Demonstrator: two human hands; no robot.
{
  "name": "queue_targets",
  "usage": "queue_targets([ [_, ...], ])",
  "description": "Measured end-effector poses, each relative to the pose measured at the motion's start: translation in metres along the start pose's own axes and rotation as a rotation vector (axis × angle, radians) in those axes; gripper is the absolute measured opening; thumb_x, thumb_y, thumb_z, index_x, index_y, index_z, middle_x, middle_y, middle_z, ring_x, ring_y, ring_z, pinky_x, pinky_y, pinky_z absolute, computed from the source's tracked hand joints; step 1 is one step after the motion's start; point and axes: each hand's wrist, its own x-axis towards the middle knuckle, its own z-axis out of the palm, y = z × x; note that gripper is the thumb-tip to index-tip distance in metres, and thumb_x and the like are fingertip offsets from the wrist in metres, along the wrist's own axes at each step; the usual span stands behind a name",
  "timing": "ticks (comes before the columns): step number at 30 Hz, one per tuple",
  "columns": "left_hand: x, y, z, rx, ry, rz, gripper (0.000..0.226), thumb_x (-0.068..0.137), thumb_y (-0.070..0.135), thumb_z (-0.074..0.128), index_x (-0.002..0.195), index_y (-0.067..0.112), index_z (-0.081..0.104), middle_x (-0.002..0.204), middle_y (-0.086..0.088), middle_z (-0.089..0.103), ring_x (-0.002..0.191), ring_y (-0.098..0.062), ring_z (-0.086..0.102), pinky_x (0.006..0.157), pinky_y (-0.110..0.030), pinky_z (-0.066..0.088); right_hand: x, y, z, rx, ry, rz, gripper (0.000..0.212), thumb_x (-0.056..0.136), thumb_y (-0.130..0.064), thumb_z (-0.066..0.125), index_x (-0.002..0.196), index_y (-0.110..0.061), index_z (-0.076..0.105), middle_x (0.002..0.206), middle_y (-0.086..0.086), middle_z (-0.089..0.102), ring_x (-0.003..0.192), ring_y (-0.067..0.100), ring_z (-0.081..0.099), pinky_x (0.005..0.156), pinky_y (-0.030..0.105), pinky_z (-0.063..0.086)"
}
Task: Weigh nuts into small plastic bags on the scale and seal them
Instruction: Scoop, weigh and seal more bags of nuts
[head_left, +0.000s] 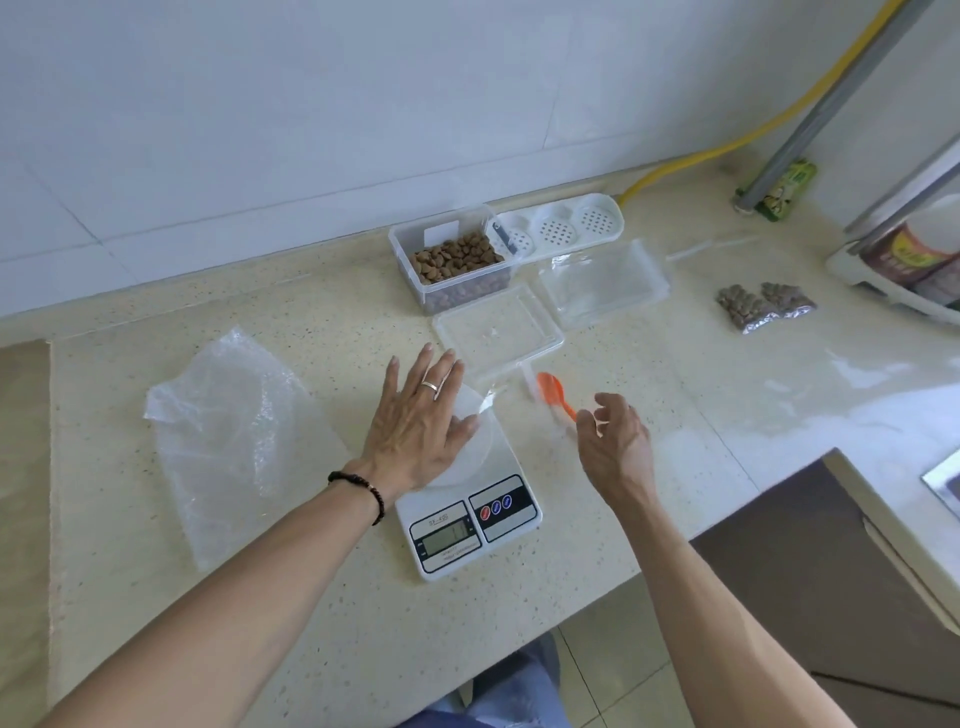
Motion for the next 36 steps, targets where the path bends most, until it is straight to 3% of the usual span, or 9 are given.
queue_targets([
  [3, 0.034, 0.018, -0.001, -0.03, -0.066, -0.009, 0.061, 0.099, 0.049, 0.027, 0.149, 0.013, 0.024, 0.154, -0.008, 0.031, 0.145, -0.024, 0.022, 0.118, -0.051, 0.007, 0.001, 0.013, -0.005, 0.124, -0.047, 0.189, 0.026, 0.097, -0.025, 0.049, 0.109, -0.009, 0.065, 0.092, 0.004, 0.068, 0.072, 0.017, 0.062, 0.062, 0.035, 0.054],
  [7, 0.066, 0.04, -0.001, -0.092, -0.147, -0.069, 0.044, 0.098, 0.039, 0.037, 0.132, 0.012, 0.039, 0.13, -0.012, 0.054, 0.118, -0.029, 0.051, 0.104, -0.047, 0.029, 0.0, 0.019, 0.002, 0.351, -0.184, 0.335, 0.023, 0.098, -0.026, 0.052, 0.097, -0.009, 0.066, 0.084, 0.01, 0.072, 0.07, 0.019, 0.068, 0.068, 0.037, 0.058],
  [11, 0.081, 0.05, -0.002, -0.138, -0.202, -0.147, 0.038, 0.096, 0.039, 0.038, 0.122, 0.012, 0.043, 0.116, -0.012, 0.059, 0.108, -0.031, 0.055, 0.091, -0.045, 0.035, 0.004, 0.009, 0.009, 0.509, -0.314, 0.361, 0.016, 0.096, -0.023, 0.059, 0.091, -0.01, 0.067, 0.087, 0.009, 0.074, 0.073, 0.019, 0.072, 0.07, 0.032, 0.058],
  [17, 0.087, 0.043, -0.029, -0.275, -0.057, -0.197, 0.044, 0.096, 0.041, 0.046, 0.131, 0.015, 0.051, 0.113, -0.002, 0.061, 0.111, -0.023, 0.057, 0.096, -0.041, 0.035, 0.017, -0.022, 0.003, 0.645, -0.287, 0.284, 0.014, 0.094, -0.009, 0.06, 0.083, -0.006, 0.068, 0.075, 0.007, 0.065, 0.065, 0.015, 0.06, 0.07, 0.029, 0.057],
  [20, 0.088, 0.029, -0.056, -0.559, -0.001, -0.247, 0.027, 0.095, 0.038, 0.052, 0.1, 0.013, 0.061, 0.08, 0.004, 0.059, 0.085, -0.02, 0.06, 0.077, -0.031, 0.042, 0.023, -0.042, -0.004, 0.664, -0.273, 0.213, 0.014, 0.094, -0.014, 0.062, 0.085, -0.008, 0.07, 0.075, 0.005, 0.063, 0.067, 0.015, 0.059, 0.07, 0.029, 0.057],
  [23, 0.084, 0.017, -0.082, -0.866, 0.023, -0.269, 0.032, 0.096, 0.03, 0.054, 0.075, 0.007, 0.051, 0.068, -0.001, 0.049, 0.063, -0.016, 0.049, 0.064, -0.03, 0.044, 0.024, -0.065, -0.012, 0.714, -0.257, 0.142, 0.013, 0.094, -0.015, 0.064, 0.085, -0.009, 0.071, 0.072, 0.003, 0.059, 0.064, 0.013, 0.057, 0.065, 0.026, 0.054],
  [27, 0.069, 0.011, -0.112, -1.021, 0.083, -0.256, 0.028, 0.098, 0.022, 0.052, 0.076, 0.004, 0.053, 0.074, -0.006, 0.053, 0.061, -0.013, 0.05, 0.054, -0.016, 0.046, 0.02, -0.092, -0.024, 0.771, -0.261, 0.092, 0.015, 0.093, -0.018, 0.067, 0.084, -0.006, 0.069, 0.069, 0.0, 0.057, 0.061, 0.013, 0.053, 0.061, 0.027, 0.05],
  [32, 0.055, 0.004, -0.132, -1.164, 0.134, -0.245, 0.03, 0.098, 0.018, 0.053, 0.087, -0.01, 0.056, 0.063, -0.006, 0.053, 0.051, -0.014, 0.049, 0.053, -0.023, 0.045, 0.014, -0.11, -0.032, 0.716, -0.239, -0.004, 0.025, 0.093, -0.025, 0.066, 0.073, -0.01, 0.065, 0.06, -0.003, 0.056, 0.055, 0.011, 0.048, 0.053, 0.026, 0.04],
  [36, 0.045, 0.003, -0.145, -1.188, 0.146, -0.185, 0.027, 0.097, 0.02, 0.056, 0.078, 0.001, 0.059, 0.058, -0.003, 0.052, 0.049, -0.013, 0.047, 0.054, -0.024, 0.045, 0.011, -0.123, -0.035, 0.668, -0.192, -0.107, 0.026, 0.095, -0.021, 0.063, 0.07, -0.013, 0.064, 0.055, -0.005, 0.053, 0.051, 0.01, 0.044, 0.052, 0.024, 0.037],
])
